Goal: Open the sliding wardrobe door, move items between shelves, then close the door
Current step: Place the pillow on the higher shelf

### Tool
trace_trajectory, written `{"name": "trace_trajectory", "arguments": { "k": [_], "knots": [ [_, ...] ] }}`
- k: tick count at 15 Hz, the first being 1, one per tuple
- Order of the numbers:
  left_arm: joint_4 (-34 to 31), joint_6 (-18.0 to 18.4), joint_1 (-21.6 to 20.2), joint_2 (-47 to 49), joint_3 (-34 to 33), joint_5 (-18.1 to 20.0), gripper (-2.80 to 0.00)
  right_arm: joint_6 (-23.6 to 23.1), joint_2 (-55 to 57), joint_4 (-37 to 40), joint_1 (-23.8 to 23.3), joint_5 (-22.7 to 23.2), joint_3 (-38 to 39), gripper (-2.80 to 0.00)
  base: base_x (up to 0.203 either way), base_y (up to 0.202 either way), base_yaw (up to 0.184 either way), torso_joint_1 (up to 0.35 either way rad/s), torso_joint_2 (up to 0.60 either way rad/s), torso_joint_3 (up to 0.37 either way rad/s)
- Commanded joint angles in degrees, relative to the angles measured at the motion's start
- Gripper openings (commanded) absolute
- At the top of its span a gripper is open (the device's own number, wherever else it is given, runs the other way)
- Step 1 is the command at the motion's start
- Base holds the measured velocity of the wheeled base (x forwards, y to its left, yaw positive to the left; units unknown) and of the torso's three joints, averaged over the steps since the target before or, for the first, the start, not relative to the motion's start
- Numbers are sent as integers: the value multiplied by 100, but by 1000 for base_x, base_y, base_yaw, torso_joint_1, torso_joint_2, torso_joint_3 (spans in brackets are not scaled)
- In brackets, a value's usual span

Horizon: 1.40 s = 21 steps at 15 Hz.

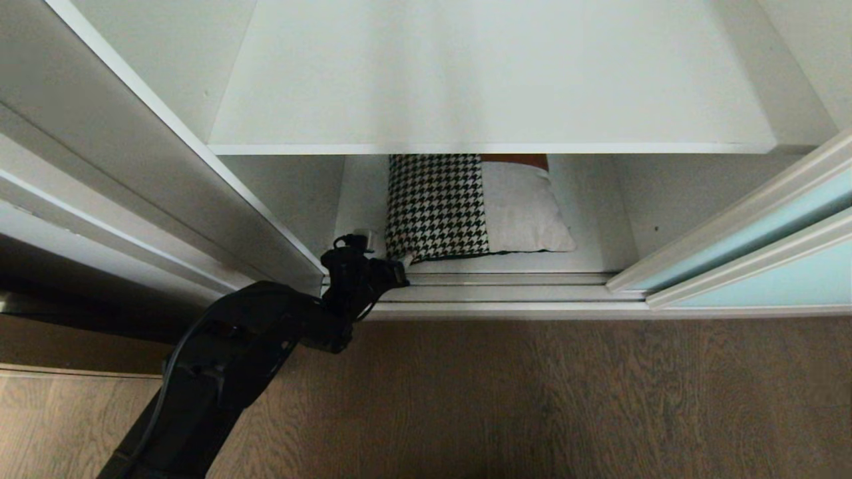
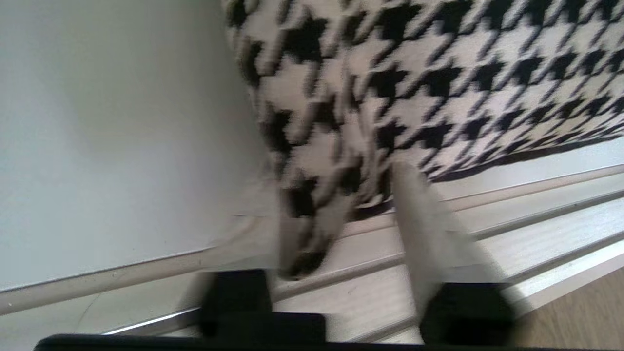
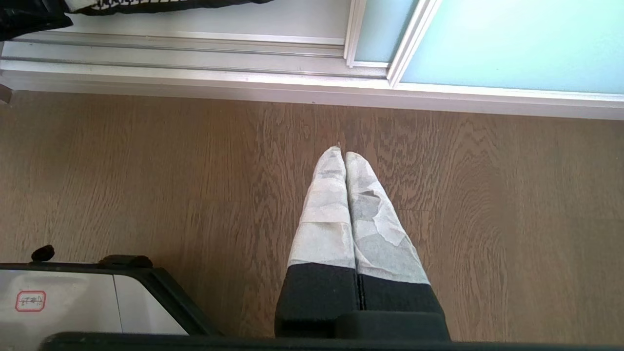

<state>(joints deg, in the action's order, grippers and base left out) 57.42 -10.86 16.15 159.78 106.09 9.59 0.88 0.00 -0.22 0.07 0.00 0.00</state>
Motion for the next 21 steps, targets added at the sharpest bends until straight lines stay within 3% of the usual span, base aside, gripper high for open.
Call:
{"name": "trace_trajectory", "arguments": {
  "k": [1, 3, 8, 13, 19, 21],
  "knots": [
    [33, -21, 2, 40, 9, 11, -280, 0, 0, 4, 1, 0, 0, -280, 0, 0, 0, 0, 0, 0],
    [61, -41, 2, -113, -327, 19, -280, 0, 5, 2, 1, 0, 0, -280, 0, 0, 0, 0, 0, 0],
    [43, -203, 5, -1384, -2282, 335, -280, 0, 0, 2, 1, 0, 2, -280, 0, 0, 0, 0, 0, 0],
    [61, -394, 107, -2396, -3991, 377, -280, 0, 0, -4, 1, 0, 0, -280, 0, 0, 0, 0, 0, 0],
    [97, -1228, 178, -2488, -4562, -96, -280, 0, 3, -1, 1, 0, 0, -280, 0, 0, 0, 0, 0, 0],
    [69, -1252, 136, -2487, -4553, -112, -280, -28, 6, -3, 1, 0, 0, -280, 0, 0, 0, 0, 0, 0]
  ]
}}
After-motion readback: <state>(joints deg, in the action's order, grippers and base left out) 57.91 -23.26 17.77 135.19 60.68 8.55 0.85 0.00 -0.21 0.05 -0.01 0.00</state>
